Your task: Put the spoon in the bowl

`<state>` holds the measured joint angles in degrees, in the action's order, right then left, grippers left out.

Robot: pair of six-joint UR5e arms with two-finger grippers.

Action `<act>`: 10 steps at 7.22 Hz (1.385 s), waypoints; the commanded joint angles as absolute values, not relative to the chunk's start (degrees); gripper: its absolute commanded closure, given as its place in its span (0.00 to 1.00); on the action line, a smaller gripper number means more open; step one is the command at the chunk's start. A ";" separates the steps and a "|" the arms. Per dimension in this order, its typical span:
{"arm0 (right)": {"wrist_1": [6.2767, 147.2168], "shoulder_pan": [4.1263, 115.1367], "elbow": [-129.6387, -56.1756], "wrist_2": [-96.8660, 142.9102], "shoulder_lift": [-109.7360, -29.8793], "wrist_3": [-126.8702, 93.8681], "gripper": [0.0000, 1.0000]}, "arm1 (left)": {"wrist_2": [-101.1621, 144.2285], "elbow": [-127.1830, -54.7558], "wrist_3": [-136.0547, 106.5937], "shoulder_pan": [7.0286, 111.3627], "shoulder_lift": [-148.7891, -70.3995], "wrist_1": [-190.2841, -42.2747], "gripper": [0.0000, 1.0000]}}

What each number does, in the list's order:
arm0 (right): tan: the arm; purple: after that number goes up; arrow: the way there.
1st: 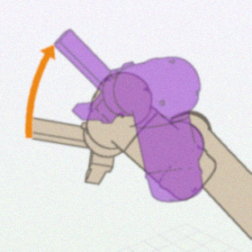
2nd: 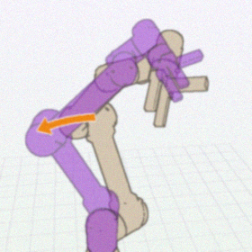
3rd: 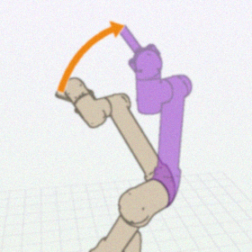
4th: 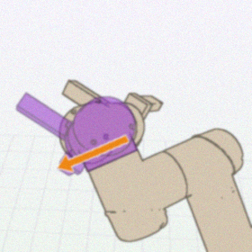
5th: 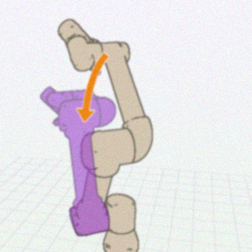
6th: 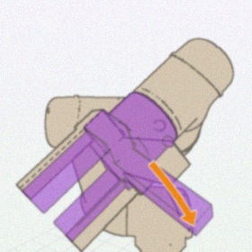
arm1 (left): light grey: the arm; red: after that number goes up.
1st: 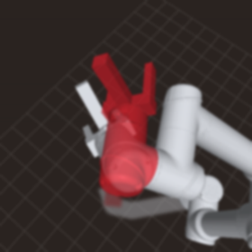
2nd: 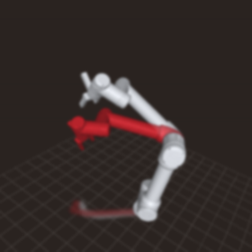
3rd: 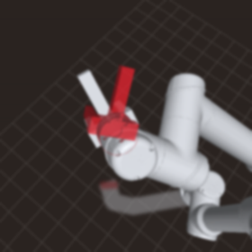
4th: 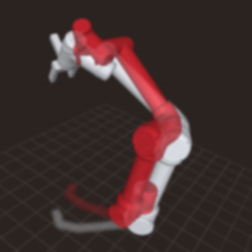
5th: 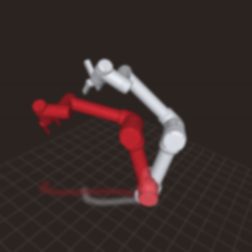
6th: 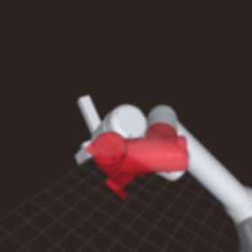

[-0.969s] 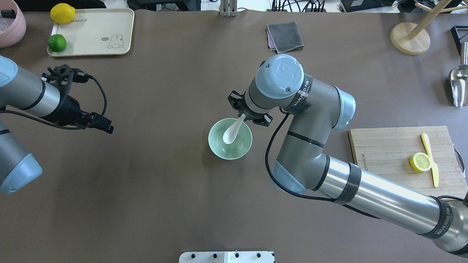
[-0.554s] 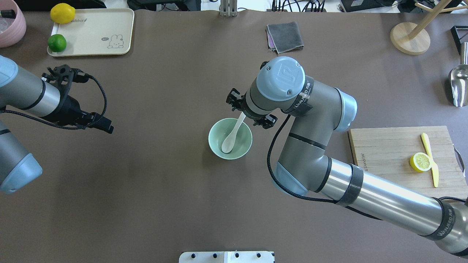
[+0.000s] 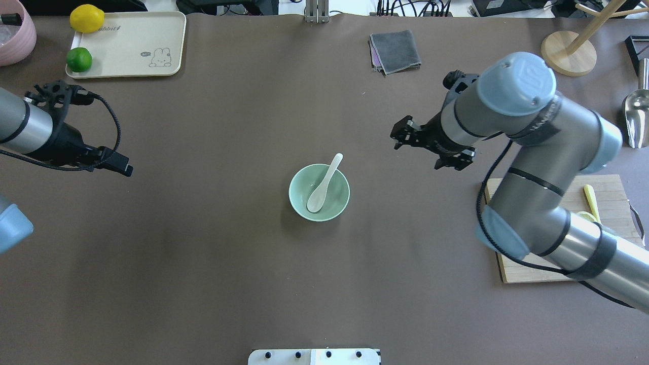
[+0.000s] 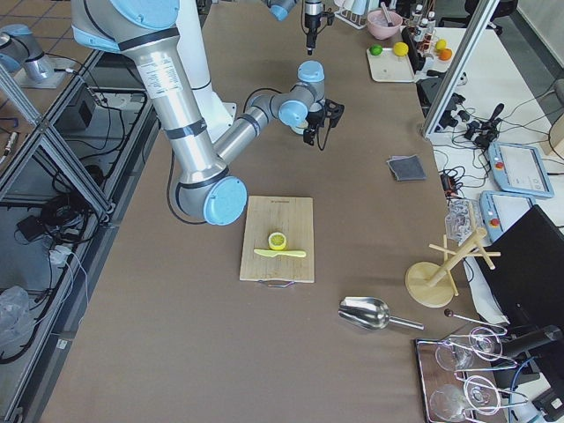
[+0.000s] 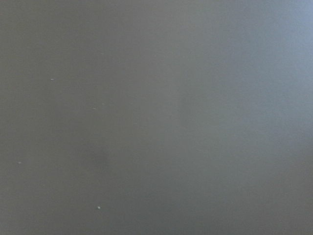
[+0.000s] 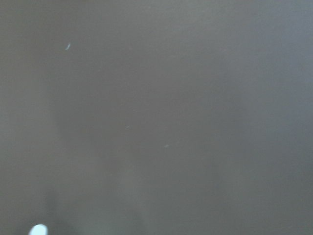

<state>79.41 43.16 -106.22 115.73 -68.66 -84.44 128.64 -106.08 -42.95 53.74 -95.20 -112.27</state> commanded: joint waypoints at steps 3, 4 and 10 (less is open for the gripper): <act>79.01 61.82 -110.57 125.39 -90.57 -49.14 0.00 | 139.11 -104.68 -13.88 73.51 -87.64 -106.12 0.03; 79.01 66.05 -110.39 126.81 -94.44 -41.04 0.00 | 139.74 -104.76 -5.71 77.48 -87.71 -100.17 0.03; 79.54 87.53 -97.91 131.91 -97.30 -3.87 0.00 | 139.14 -100.73 7.82 87.98 -84.03 -90.26 0.03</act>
<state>79.37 85.21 -99.37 130.69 -98.13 -6.42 139.66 -101.72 7.70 87.04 -85.65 -90.38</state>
